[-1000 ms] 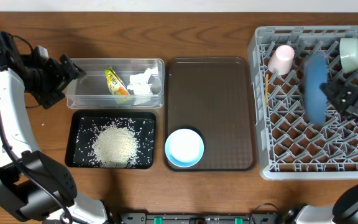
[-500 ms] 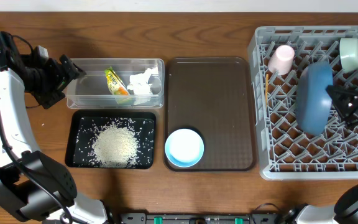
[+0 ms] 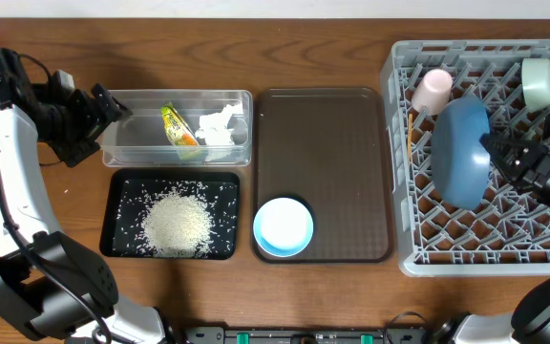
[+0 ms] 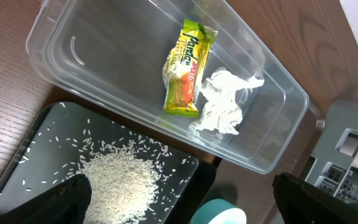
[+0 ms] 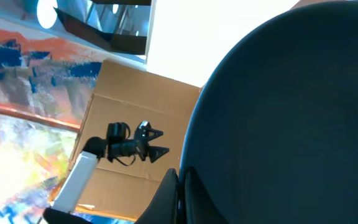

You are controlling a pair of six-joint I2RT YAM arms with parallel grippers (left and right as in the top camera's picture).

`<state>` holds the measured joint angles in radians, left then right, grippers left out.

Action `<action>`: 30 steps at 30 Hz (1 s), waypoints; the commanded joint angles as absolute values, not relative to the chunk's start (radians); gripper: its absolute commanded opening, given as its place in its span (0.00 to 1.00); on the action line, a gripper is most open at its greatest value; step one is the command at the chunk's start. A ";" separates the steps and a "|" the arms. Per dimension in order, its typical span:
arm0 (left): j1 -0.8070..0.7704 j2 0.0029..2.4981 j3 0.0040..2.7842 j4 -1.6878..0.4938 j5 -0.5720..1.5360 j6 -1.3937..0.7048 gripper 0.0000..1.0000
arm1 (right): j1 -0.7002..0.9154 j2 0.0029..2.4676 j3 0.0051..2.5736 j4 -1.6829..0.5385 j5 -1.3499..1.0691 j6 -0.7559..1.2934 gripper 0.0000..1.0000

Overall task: Sort waste into correct bins and load items into the dishwasher rack
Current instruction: 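Lower the teal plate into the rack's right side and release it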

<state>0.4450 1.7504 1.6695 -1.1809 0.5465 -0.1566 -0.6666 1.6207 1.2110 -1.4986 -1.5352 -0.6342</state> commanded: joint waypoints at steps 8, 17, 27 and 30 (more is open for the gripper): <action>0.448 1.734 1.692 -1.185 0.548 -0.150 0.96 | -0.815 1.628 1.109 -1.449 -1.560 -0.659 0.01; 0.448 1.734 1.692 -1.185 0.548 -0.150 0.96 | -1.004 1.628 1.109 -1.394 -1.556 -0.659 0.47; 0.448 1.734 1.692 -1.185 0.548 -0.150 0.96 | -1.096 1.628 1.111 -1.058 -1.558 -0.255 0.65; 0.448 1.734 1.692 -1.185 0.548 -0.150 0.96 | -1.098 1.628 1.114 -0.916 -1.558 -0.067 0.66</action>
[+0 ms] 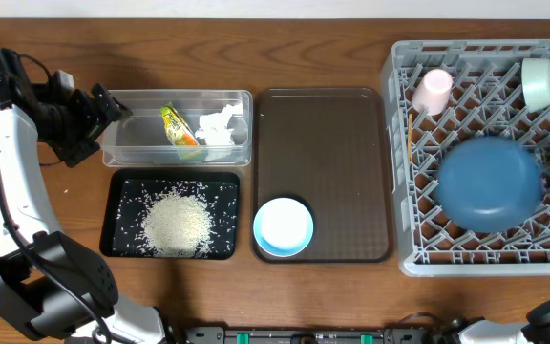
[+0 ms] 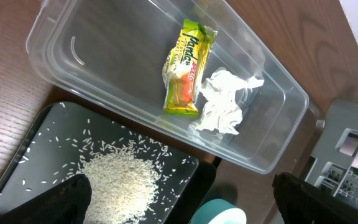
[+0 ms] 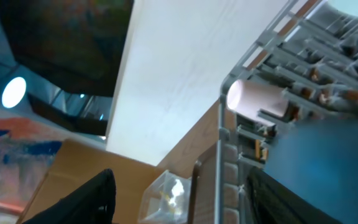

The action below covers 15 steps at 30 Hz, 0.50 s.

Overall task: Sort waste into correct bins and load items into the dishwasher rack
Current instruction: 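Lower the teal plate into the rack's right side and release it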

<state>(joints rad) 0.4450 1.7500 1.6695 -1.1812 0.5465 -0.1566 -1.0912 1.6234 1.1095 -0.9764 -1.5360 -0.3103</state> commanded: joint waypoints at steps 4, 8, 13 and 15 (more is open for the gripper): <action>0.448 1.734 1.692 -1.185 0.548 -0.150 0.96 | -1.083 1.628 1.115 -0.761 -1.559 0.094 0.66; 0.448 1.734 1.692 -1.185 0.548 -0.150 0.96 | -1.018 1.627 1.115 -0.757 -1.518 0.088 0.65; 0.448 1.734 1.692 -1.185 0.548 -0.150 0.96 | -0.819 1.627 1.115 -0.716 -1.477 0.019 0.61; 0.448 1.734 1.692 -1.185 0.548 -0.150 0.96 | -0.719 1.625 1.116 -0.688 -1.460 -0.007 0.60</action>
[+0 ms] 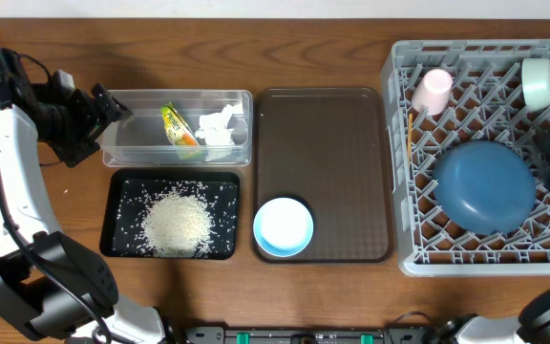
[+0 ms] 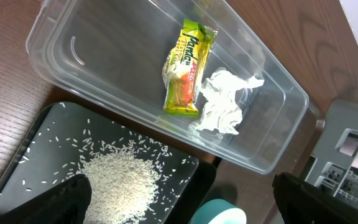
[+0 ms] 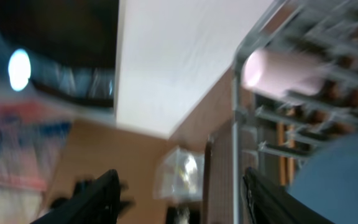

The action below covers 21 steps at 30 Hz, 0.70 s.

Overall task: Sort waste into correct bins and load items into the dishwasher rack
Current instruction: 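Lower the teal plate into the rack's right side and release it, then return the right gripper to the light blue bowl on the tray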

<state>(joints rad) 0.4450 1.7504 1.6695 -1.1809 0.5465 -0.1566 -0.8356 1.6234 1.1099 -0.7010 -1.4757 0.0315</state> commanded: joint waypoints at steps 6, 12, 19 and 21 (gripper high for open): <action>0.448 1.734 1.692 -1.185 0.548 -0.150 0.96 | -0.339 1.598 1.117 -0.643 -1.205 -0.058 0.60; 0.448 1.734 1.692 -1.185 0.548 -0.150 0.96 | 0.102 1.595 1.117 -0.589 -0.875 -0.057 0.61; 0.448 1.734 1.692 -1.185 0.548 -0.150 0.96 | 0.574 1.596 1.117 -0.542 -0.416 -0.038 0.65; 0.448 1.734 1.692 -1.185 0.548 -0.150 0.96 | 0.690 1.599 1.117 -0.545 -0.293 -0.022 0.66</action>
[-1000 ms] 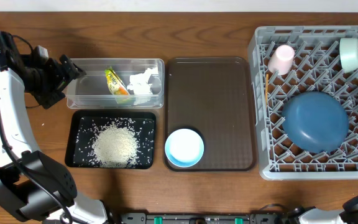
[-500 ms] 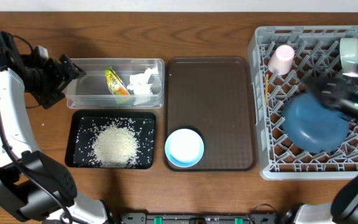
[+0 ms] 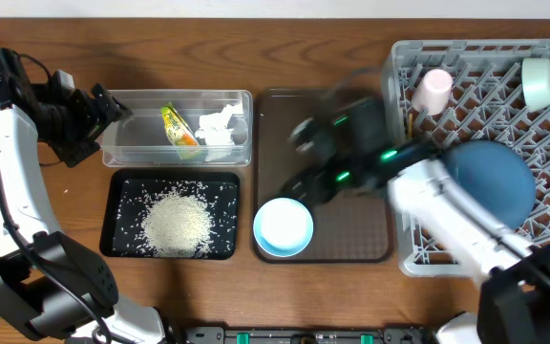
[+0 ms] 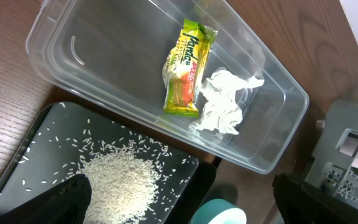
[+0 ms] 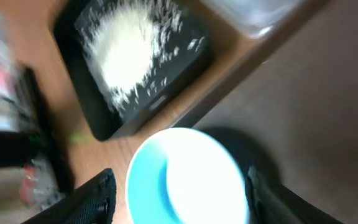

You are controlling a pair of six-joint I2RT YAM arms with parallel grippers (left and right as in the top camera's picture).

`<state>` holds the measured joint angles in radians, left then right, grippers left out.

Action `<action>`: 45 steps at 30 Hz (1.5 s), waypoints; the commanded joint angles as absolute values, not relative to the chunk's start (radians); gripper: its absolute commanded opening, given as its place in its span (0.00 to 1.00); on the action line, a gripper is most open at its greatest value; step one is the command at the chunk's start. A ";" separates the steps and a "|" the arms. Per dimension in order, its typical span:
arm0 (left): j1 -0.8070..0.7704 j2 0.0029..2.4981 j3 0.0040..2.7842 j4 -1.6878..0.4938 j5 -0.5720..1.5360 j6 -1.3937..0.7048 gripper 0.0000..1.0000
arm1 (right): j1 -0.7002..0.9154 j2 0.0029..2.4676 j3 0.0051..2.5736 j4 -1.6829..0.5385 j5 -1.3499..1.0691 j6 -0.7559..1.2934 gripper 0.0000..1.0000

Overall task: Sort waste into correct bins and load items into the dishwasher rack
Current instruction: 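Return the right gripper to the light blue bowl on the tray, then grasp the light blue bowl rim with the right gripper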

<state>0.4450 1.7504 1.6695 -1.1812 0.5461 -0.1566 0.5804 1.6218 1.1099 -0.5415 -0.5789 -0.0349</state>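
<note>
A small light blue bowl (image 3: 283, 227) sits at the front left of the brown tray (image 3: 351, 239). My right gripper (image 3: 306, 183), blurred by motion, hangs over the tray just behind that bowl. In the right wrist view it is open (image 5: 179, 208), with the bowl (image 5: 185, 177) showing between its fingers (image 5: 87, 199). A dark blue bowl (image 3: 490, 186) lies dome up in the grey rack (image 3: 399, 256), with a pink cup (image 3: 435, 88) and a pale green cup (image 3: 539, 83) behind it. My left gripper (image 3: 113, 103) is open at the left end of the clear bin (image 3: 122, 153).
The clear bin (image 4: 278, 112) holds a green-yellow wrapper (image 4: 188, 68) and a crumpled tissue (image 4: 225, 102). A black tray (image 3: 113, 205) of rice (image 3: 175, 222) lies in front of it. The rack fills the table's right side.
My right gripper was at the right side of the rack beside the dark blue bowl; now it is over the brown tray by the light blue bowl. The left arm has not moved.
First my right gripper was shut on the dark blue bowl, held on edge in the rack. Then the bowl lay dome up in the rack and the gripper stood open to its right. Now the gripper is over the brown tray. The left arm stayed put throughout.
</note>
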 commanded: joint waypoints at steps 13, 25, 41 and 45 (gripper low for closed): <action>0.448 1.734 1.692 -1.185 0.548 -0.150 0.96 | 1.071 1.670 1.116 -0.546 -0.093 -0.012 0.71; 0.448 1.734 1.692 -1.185 0.548 -0.150 0.96 | 1.088 1.769 1.116 -0.556 -0.094 -0.012 0.57; 0.448 1.734 1.692 -1.185 0.548 -0.150 0.96 | 1.087 1.769 1.117 -0.561 -0.094 0.004 0.30; 0.448 1.734 1.692 -1.185 0.548 -0.150 0.96 | 1.086 1.769 1.117 -0.561 -0.093 0.022 0.12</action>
<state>0.4450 1.7500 1.6695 -1.1812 0.5465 -0.1566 1.0832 1.7702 1.1099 -0.5606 -0.0940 0.0006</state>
